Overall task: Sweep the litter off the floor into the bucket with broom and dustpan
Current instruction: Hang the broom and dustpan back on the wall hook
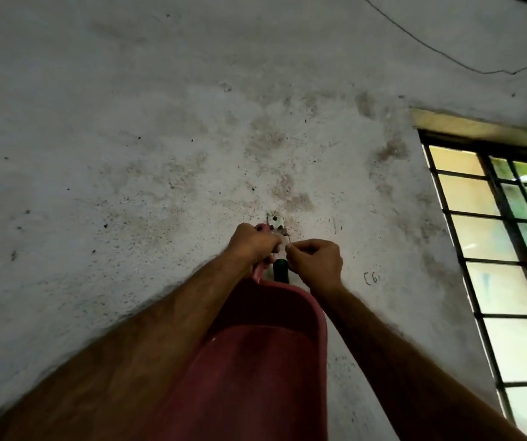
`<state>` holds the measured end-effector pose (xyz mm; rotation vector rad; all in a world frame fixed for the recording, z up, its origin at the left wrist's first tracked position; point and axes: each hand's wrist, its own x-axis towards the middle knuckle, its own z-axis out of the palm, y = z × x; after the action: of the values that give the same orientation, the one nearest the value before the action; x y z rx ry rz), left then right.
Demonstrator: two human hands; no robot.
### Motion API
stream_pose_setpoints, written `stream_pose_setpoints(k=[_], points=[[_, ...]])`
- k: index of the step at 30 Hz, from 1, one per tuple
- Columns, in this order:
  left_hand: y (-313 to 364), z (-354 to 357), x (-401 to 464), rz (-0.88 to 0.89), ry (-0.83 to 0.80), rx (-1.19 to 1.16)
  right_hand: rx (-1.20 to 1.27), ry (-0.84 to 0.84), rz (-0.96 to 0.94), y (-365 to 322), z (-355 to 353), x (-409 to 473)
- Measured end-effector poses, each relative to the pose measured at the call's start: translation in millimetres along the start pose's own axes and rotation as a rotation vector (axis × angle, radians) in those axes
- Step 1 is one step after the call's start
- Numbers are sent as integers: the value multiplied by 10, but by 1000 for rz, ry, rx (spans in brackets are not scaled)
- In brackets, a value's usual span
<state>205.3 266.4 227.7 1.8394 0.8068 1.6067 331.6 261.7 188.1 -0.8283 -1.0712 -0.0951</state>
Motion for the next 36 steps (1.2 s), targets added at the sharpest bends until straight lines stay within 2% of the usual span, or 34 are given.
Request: stream_pose_setpoints(k=[4,8,10,13,16,19,24,30,34,36], points=[[-145,-21,-126,-28,-32,18,56,-11,2,38,-40,-110],[-184,-56,-249,-41,-110,99,-292,34,-199,-95,-91,-323],[-116,-92,-303,-88,-178,113,-283,3,-239,-272,-118,-506],[67,-201,-405,-105,-384,81,-207,-219,-115,-567,-205,-745],[220,-336,-483,-98,-504,133,-313,-406,-1,-715,-342,-859],[337,-408,-503,-109,-528,181,-393,-456,50,-733,-386,-900],[551,-543,-559,-122,-645,292,-235,-550,84,-840,-449,-900],[868,-769,-511,-22,-473,571,-91,-642,125,-909,-519,-850],[892,-784,-425,160,-346,551,107,-761,229,-866,-638,-650],[870,-764,-385,182,-300,458,125,-837,305,-826,-685,-556]])
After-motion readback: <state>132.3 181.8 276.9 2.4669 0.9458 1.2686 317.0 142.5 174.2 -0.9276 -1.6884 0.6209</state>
